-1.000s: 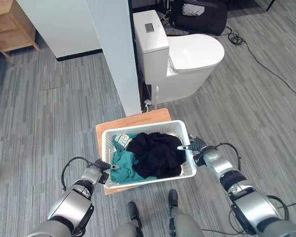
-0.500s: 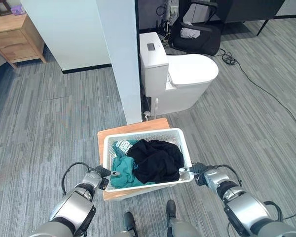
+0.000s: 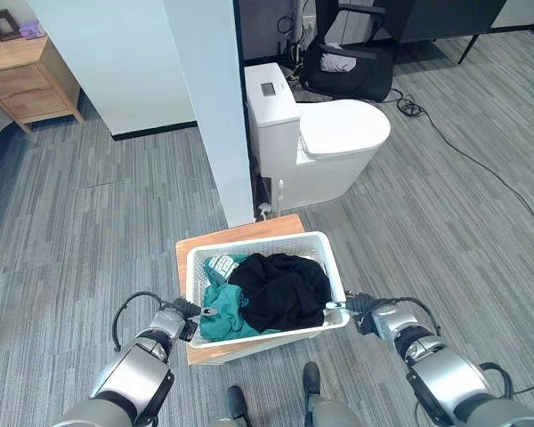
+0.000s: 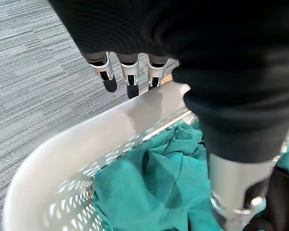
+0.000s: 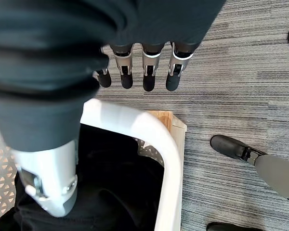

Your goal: Grab the laundry basket,head to the washer,open it,put in the laundry and shut it.

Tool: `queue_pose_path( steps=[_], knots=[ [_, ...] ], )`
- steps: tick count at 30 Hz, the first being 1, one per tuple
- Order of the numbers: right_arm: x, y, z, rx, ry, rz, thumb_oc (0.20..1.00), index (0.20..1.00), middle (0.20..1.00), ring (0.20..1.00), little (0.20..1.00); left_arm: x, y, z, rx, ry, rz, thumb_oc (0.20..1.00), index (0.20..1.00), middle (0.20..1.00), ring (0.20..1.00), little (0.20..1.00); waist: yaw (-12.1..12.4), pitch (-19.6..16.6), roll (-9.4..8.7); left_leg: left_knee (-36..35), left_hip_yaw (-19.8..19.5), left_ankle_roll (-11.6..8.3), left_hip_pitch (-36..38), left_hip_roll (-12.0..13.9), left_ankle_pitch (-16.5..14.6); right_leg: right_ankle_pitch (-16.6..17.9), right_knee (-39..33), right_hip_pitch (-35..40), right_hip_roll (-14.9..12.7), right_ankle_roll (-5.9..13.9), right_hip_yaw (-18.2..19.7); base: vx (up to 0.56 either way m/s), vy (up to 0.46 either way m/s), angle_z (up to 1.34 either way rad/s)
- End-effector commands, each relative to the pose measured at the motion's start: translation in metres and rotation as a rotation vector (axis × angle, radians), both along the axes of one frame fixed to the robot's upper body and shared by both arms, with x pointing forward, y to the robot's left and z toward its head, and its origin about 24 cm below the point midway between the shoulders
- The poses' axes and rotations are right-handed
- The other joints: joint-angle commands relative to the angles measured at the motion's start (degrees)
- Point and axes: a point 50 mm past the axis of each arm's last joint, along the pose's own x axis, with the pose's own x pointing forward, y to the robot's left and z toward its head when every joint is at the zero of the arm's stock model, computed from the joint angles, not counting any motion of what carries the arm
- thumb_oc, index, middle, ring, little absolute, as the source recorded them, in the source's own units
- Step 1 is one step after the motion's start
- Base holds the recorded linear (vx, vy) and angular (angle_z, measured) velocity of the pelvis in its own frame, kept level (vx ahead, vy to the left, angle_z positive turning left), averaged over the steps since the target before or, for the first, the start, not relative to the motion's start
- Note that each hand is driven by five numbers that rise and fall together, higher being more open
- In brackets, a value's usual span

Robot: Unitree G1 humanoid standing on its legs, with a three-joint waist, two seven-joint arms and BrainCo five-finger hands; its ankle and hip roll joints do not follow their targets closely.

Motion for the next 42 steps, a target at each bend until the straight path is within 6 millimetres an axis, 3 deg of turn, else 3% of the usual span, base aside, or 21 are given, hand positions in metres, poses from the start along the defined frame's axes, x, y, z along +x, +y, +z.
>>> queue_pose_path(
  steps=[1, 8, 16, 23, 34, 39, 42],
  knots=[
    [0.029, -0.001, 0.030, -0.025, -0.134, 0.017, 1.000, 1.000, 1.000, 1.000, 1.000, 0.031, 0.000, 0.030, 0.014, -0.113, 0.001, 1.000, 1.000, 1.000, 1.000, 1.000, 0.03, 2.26, -0.44, 0.81, -1.30, -2.36, -1.14, 1.92, 0.00, 0.83, -0.05, 0.46, -4.43, 6.36, -0.30, 0.00, 0.000, 0.00],
    [0.038, -0.004, 0.045, -0.037, -0.213, 0.023, 1.000, 1.000, 1.000, 1.000, 1.000, 0.037, -0.002, 0.035, 0.012, -0.144, -0.001, 1.000, 1.000, 1.000, 1.000, 1.000, -0.23, 2.90, -0.24, 0.81, -0.96, -2.40, -1.91, 1.93, 0.17, 1.01, -0.05, -0.57, -4.45, 6.45, -0.02, 0.00, -0.001, -0.02],
    [0.040, -0.001, 0.048, 0.001, -0.246, 0.015, 1.000, 1.000, 1.000, 1.000, 1.000, 0.045, -0.006, 0.044, -0.001, -0.196, 0.014, 1.000, 1.000, 1.000, 1.000, 1.000, -0.14, 3.52, -0.09, 0.81, -0.91, -2.33, -1.85, 1.81, 0.05, 0.67, -0.05, -0.38, -4.51, 6.35, -0.09, 0.01, -0.002, -0.01],
    [0.050, -0.011, 0.063, -0.009, -0.290, -0.014, 1.000, 1.000, 1.000, 1.000, 1.000, 0.055, -0.010, 0.055, -0.029, -0.255, 0.027, 1.000, 1.000, 1.000, 1.000, 1.000, 0.37, 4.64, -0.23, 0.81, -0.18, -2.12, -2.42, 1.59, -0.12, 1.11, -0.05, -1.73, -4.68, 6.66, 0.43, 0.01, 0.008, -0.04],
    [0.067, -0.002, 0.084, -0.011, -0.354, -0.008, 1.000, 1.000, 1.000, 1.000, 1.000, 0.057, -0.020, 0.055, -0.027, -0.241, -0.015, 1.000, 1.000, 1.000, 1.000, 1.000, 0.81, 5.10, 0.33, 0.81, -0.63, -1.85, -3.26, 1.07, -0.38, 1.33, -0.05, -2.36, -5.36, 7.06, -0.07, 0.02, 0.007, -0.01],
    [0.068, 0.004, 0.084, -0.011, -0.350, 0.007, 1.000, 1.000, 1.000, 1.000, 1.000, 0.055, -0.020, 0.052, -0.021, -0.226, -0.014, 1.000, 1.000, 1.000, 1.000, 1.000, 0.95, 5.24, 0.27, 0.81, -0.90, -1.76, -3.19, 0.94, -0.53, 1.27, -0.05, -2.10, -5.53, 7.08, -0.32, 0.01, 0.003, 0.00],
    [0.063, 0.005, 0.074, 0.009, -0.297, -0.011, 1.000, 1.000, 1.000, 1.000, 1.000, 0.053, -0.024, 0.049, -0.035, -0.213, -0.013, 1.000, 1.000, 1.000, 1.000, 1.000, 1.31, 5.37, 0.29, 0.81, -1.34, -1.58, -3.21, 0.62, -0.57, 1.23, -0.05, -1.92, -5.66, 7.03, -0.67, 0.01, 0.000, 0.00]
  ],
)
